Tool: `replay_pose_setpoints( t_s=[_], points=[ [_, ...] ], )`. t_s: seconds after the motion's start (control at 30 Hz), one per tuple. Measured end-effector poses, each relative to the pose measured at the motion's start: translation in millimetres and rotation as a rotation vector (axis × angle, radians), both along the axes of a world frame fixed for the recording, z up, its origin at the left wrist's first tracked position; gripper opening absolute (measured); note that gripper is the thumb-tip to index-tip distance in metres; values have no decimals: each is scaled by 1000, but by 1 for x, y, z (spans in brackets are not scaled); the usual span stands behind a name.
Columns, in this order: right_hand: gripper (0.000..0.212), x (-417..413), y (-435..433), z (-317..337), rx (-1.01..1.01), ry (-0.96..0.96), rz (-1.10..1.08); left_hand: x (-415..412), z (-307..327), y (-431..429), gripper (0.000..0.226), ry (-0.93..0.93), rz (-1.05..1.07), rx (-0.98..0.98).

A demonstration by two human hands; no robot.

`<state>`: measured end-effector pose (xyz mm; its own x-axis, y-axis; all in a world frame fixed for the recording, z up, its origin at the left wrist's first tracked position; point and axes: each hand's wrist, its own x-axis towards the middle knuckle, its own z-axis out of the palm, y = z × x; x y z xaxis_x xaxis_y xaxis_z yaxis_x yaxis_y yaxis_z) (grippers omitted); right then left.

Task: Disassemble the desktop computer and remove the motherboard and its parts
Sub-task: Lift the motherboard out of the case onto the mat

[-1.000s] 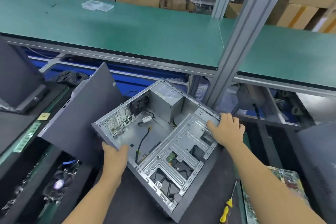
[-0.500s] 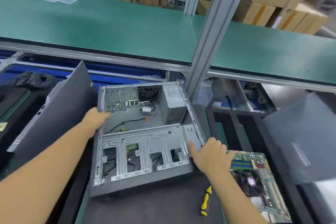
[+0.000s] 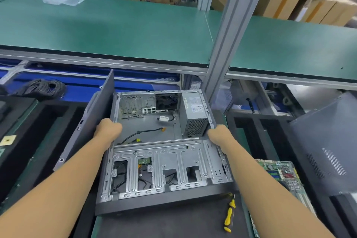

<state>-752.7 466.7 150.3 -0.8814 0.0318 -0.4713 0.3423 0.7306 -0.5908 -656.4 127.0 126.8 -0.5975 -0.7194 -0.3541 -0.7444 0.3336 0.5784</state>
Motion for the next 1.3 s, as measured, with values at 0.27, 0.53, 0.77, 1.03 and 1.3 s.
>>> replay_pose_setpoints(
  t_s=[0.27, 0.53, 0.77, 1.03, 1.3],
  points=[
    [13, 17, 11, 4, 95, 185, -24, -8, 5, 0, 24, 115, -33, 88],
    [16, 49, 39, 23, -17, 482, -162, -12, 44, 21, 17, 390, -131, 1],
    [25, 65, 40, 23, -263, 729, -339, 8, 80, 43, 51, 706, -68, -19],
    [36, 87, 40, -12, -214, 651, -348, 51, 52, 54, 62, 805, 42, -19],
    [48, 117, 38, -35, -373, 534, -445, 89, 3, 58, 32, 865, 124, 98]
  ],
)
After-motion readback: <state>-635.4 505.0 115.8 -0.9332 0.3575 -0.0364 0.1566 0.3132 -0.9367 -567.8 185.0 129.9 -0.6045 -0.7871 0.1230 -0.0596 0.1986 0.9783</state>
